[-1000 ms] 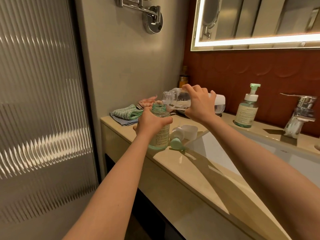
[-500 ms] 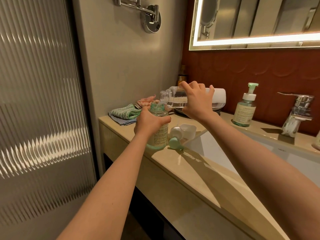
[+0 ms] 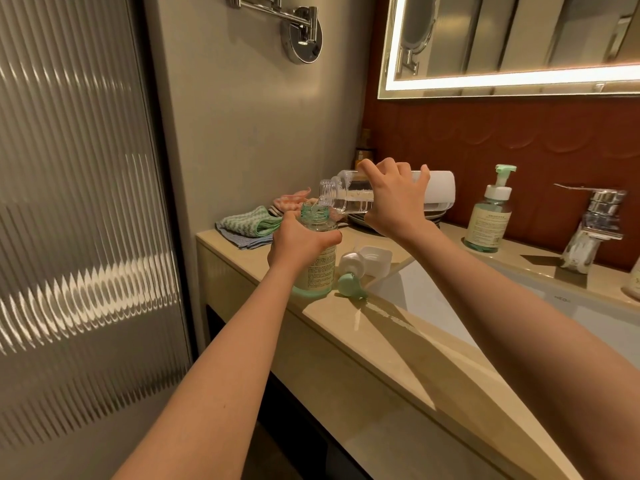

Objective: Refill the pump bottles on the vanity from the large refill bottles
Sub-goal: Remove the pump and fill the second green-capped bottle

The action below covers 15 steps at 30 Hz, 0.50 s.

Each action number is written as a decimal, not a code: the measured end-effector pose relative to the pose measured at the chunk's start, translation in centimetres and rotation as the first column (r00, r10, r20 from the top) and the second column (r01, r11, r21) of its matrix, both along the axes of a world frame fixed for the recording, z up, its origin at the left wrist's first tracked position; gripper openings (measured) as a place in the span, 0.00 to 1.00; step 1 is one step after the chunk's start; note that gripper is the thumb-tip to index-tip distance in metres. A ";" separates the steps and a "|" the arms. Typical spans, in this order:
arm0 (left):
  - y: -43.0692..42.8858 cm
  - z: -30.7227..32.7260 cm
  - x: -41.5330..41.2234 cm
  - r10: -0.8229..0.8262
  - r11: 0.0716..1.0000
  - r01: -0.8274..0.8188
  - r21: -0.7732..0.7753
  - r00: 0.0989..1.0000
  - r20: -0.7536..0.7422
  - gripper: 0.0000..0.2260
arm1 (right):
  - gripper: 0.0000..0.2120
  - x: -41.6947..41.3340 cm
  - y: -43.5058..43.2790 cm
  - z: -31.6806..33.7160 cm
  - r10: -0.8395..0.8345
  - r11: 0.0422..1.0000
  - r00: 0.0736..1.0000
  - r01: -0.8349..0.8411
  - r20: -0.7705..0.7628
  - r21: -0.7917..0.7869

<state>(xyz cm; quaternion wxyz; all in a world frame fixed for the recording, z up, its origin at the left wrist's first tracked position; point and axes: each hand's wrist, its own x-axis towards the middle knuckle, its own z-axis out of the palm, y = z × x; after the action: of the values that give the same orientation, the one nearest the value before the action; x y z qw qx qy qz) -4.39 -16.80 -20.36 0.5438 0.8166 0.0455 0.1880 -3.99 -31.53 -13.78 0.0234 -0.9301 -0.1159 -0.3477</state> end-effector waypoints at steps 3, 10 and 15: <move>0.0 0.0 0.0 -0.002 1.000 0.002 -0.003 1.000 -0.005 0.38 | 0.31 -0.1 -0.1 0.0 -0.011 1.000 1.000 0.011 0.007 -0.009; -0.1 0.3 -0.2 -0.001 1.000 0.001 0.003 1.000 -0.012 0.38 | 0.32 -0.4 0.2 0.2 -0.018 1.000 1.000 0.019 0.010 -0.020; 0.0 0.1 -0.1 0.002 1.000 -0.002 0.000 1.000 -0.018 0.42 | 0.31 -0.6 0.3 0.2 -0.022 0.999 0.999 0.022 0.024 -0.027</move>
<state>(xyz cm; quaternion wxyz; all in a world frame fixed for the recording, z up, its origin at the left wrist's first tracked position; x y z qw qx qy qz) -4.50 -16.82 -20.28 0.5433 0.8182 0.0513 0.1810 -4.58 -31.26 -13.62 0.0053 -0.9274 -0.1107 -0.3571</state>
